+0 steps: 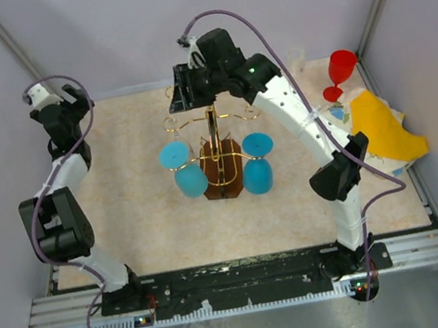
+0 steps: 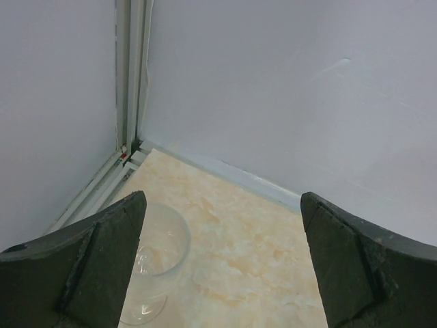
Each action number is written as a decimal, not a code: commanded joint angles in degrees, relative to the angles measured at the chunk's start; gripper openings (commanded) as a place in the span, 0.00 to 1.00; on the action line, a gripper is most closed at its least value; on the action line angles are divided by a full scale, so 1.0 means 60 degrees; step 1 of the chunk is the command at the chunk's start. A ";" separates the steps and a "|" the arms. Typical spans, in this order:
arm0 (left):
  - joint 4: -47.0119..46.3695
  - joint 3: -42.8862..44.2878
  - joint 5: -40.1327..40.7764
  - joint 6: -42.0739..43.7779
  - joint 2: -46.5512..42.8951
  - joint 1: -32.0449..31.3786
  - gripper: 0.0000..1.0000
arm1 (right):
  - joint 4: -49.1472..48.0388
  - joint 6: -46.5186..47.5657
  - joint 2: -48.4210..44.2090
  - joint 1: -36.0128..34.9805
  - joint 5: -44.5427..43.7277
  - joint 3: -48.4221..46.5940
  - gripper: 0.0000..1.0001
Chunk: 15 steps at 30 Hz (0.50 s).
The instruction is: Take the wine glass off the wine glass rack
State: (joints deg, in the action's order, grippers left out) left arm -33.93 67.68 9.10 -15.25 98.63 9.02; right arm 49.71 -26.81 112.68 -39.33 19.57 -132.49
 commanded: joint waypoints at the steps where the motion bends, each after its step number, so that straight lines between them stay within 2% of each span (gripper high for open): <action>1: 0.1147 0.0392 -0.0340 -0.0451 -0.0633 -0.0047 1.00 | 0.0700 -0.0179 0.0443 -0.0218 -0.0304 -0.0828 0.45; 15: 0.2878 0.0967 -0.1121 -0.1002 -0.1596 -0.0052 1.00 | 0.1042 -0.0377 0.0753 -0.0387 -0.0929 -0.0800 0.46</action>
State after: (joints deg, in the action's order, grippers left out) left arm -19.84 71.57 4.21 -19.75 91.88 8.99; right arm 55.55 -28.58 116.88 -40.77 14.72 -134.43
